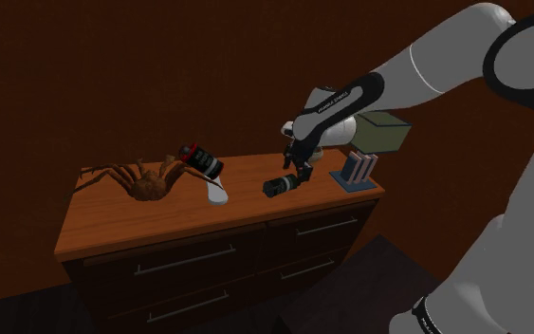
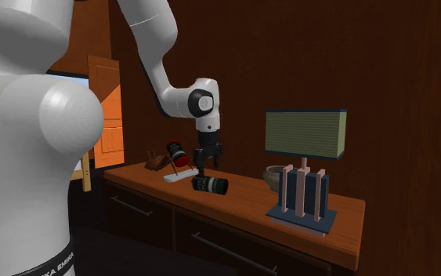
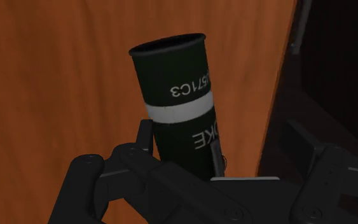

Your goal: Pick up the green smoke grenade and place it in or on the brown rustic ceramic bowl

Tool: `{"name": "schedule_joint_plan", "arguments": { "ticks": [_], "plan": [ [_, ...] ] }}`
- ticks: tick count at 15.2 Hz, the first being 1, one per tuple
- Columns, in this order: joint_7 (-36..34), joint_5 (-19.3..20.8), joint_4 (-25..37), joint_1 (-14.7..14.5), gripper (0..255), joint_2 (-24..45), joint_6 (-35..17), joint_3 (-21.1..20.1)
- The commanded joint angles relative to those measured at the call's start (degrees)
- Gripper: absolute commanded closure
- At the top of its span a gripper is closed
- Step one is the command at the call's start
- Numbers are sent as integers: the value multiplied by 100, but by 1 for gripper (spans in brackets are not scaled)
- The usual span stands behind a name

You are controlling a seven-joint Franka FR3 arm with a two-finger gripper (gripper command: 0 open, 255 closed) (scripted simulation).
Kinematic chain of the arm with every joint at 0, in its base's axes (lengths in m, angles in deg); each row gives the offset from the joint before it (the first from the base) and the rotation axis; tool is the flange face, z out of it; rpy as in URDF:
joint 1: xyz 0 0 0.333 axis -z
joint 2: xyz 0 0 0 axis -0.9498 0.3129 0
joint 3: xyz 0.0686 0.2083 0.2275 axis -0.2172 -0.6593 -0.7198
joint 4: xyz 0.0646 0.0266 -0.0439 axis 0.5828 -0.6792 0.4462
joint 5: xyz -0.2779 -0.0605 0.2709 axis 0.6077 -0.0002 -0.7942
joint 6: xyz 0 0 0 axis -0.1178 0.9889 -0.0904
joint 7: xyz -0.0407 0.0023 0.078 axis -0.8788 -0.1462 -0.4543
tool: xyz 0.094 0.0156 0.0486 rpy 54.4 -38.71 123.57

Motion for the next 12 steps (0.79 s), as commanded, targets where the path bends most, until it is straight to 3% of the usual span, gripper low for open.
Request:
{"name": "schedule_joint_plan", "arguments": {
  "ticks": [1,12],
  "plan": [
    [554,-217,293,80,0,399,-143,-187],
    [929,-535,538,249,0,1110,-613,-453]
  ]
}}
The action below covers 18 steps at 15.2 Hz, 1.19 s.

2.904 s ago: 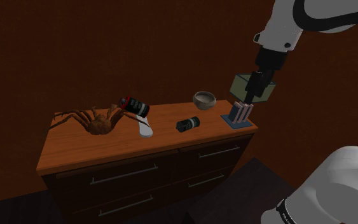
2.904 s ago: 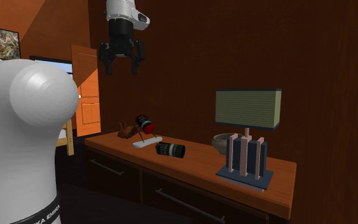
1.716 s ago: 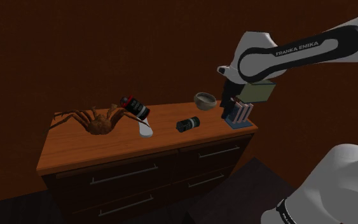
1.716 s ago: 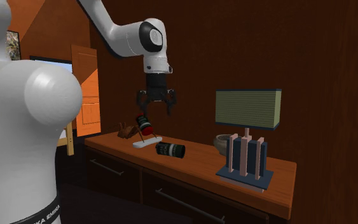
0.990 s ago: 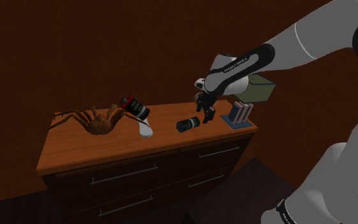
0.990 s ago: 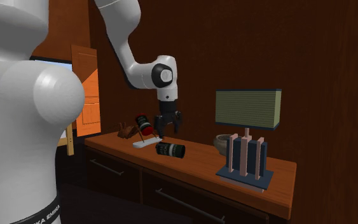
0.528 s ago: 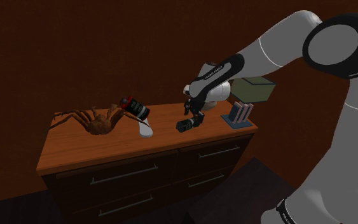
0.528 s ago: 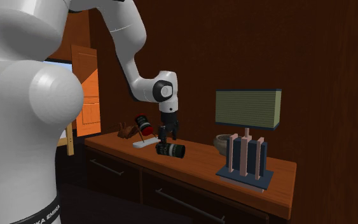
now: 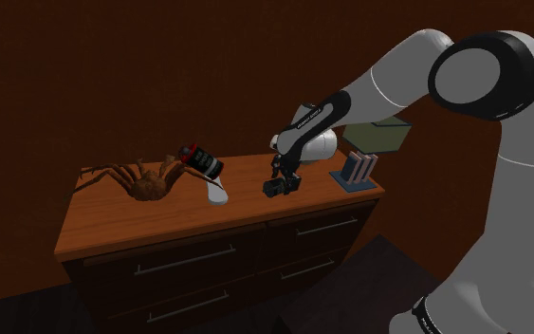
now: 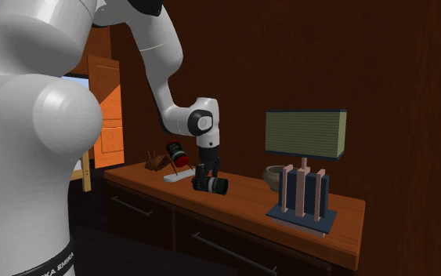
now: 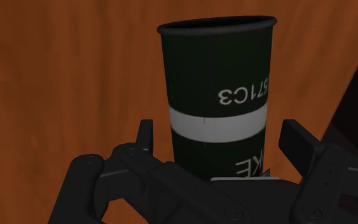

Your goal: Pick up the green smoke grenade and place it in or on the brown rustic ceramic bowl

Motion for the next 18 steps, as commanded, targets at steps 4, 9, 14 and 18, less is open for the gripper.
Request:
{"name": "schedule_joint_plan", "arguments": {
  "ticks": [4,9,14,18],
  "plan": [
    [4,-7,9,3,0,19,-12,-6],
    [4,-7,10,3,255,19,-11,-6],
    [4,-7,10,4,255,19,-11,-6],
    [-75,91,-7,-50,255,-179,166,66]
  ]
}}
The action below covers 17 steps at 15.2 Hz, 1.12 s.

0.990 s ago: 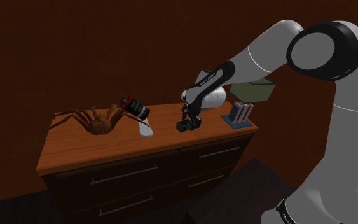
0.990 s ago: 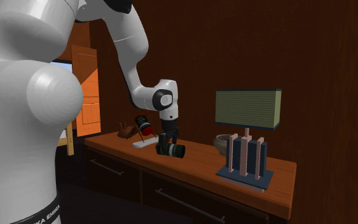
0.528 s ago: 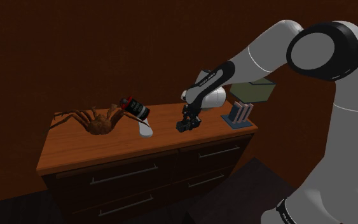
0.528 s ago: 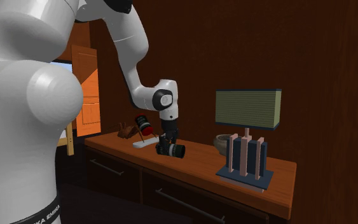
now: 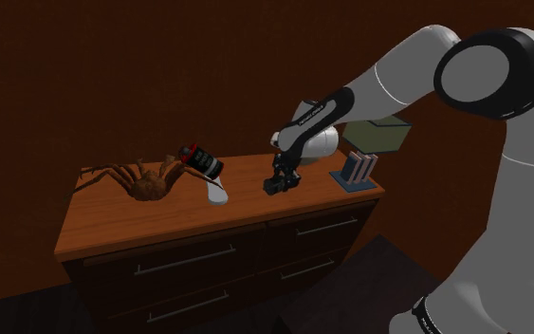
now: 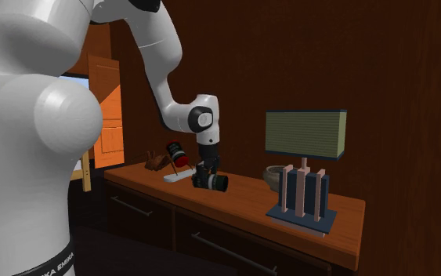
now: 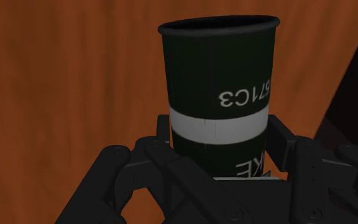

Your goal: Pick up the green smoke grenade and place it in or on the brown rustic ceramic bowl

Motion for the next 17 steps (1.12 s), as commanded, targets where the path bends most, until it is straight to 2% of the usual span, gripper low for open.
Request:
{"name": "schedule_joint_plan", "arguments": {
  "ticks": [1,17],
  "plan": [
    [-41,54,-6,-26,255,-109,98,38],
    [-439,565,124,-198,255,-1043,1128,286]
  ]
}}
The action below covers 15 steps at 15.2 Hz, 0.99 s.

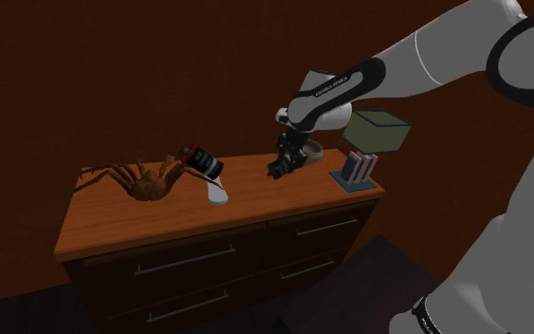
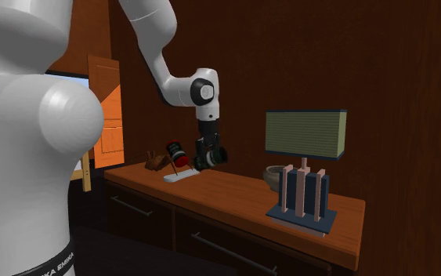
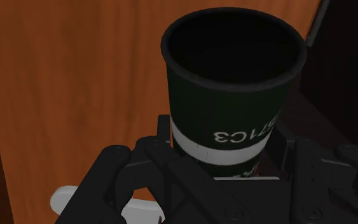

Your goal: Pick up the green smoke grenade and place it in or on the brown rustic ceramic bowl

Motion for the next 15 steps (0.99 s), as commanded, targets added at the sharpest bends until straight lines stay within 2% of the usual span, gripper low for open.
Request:
{"name": "schedule_joint_plan", "arguments": {
  "ticks": [1,13,15],
  "plan": [
    [-36,49,43,-9,255,-88,126,17],
    [-251,324,372,-52,255,-622,962,79],
    [48,202,677,102,255,-388,1060,167]
  ]
}}
